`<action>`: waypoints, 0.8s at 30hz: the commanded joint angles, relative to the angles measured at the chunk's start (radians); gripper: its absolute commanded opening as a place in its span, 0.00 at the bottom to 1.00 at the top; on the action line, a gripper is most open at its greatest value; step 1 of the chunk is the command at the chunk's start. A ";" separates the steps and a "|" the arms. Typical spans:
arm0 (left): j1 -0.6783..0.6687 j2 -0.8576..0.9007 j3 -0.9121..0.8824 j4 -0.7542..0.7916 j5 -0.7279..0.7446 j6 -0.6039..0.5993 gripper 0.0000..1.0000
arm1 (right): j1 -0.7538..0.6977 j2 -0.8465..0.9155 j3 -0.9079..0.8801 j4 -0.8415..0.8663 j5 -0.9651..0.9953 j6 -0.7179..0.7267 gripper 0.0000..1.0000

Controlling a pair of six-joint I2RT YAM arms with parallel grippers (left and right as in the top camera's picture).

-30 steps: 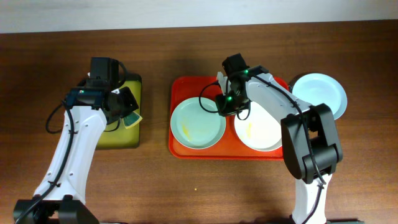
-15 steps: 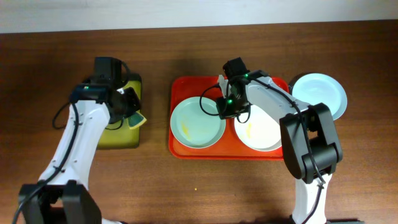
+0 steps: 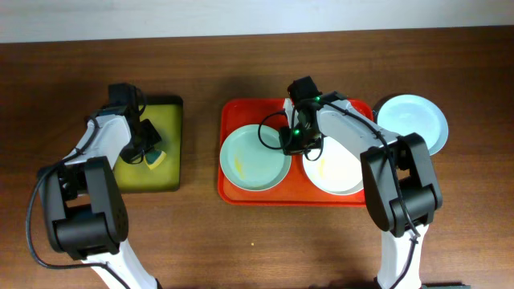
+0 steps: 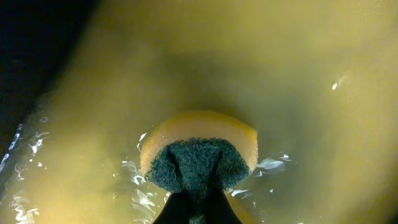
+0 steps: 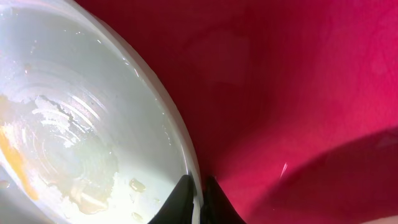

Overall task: Clean dirty plates on tray and stack at the side
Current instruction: 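Scrub the pale green plate with the sponge in the left gripper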

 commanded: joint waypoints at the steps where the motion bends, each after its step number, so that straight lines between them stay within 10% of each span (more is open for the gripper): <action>1: 0.005 -0.037 0.058 -0.079 -0.008 0.013 0.00 | 0.012 0.026 -0.032 -0.009 0.032 0.014 0.09; 10: -0.110 -0.318 0.097 -0.185 0.398 0.013 0.00 | 0.012 0.026 -0.032 0.012 0.032 0.068 0.04; 19: -0.516 -0.055 0.074 -0.032 0.344 -0.076 0.00 | 0.010 0.026 -0.032 -0.029 -0.066 0.136 0.04; 24: -0.549 0.046 0.074 -0.025 0.047 -0.086 0.00 | 0.008 0.018 -0.031 -0.041 0.023 0.178 0.04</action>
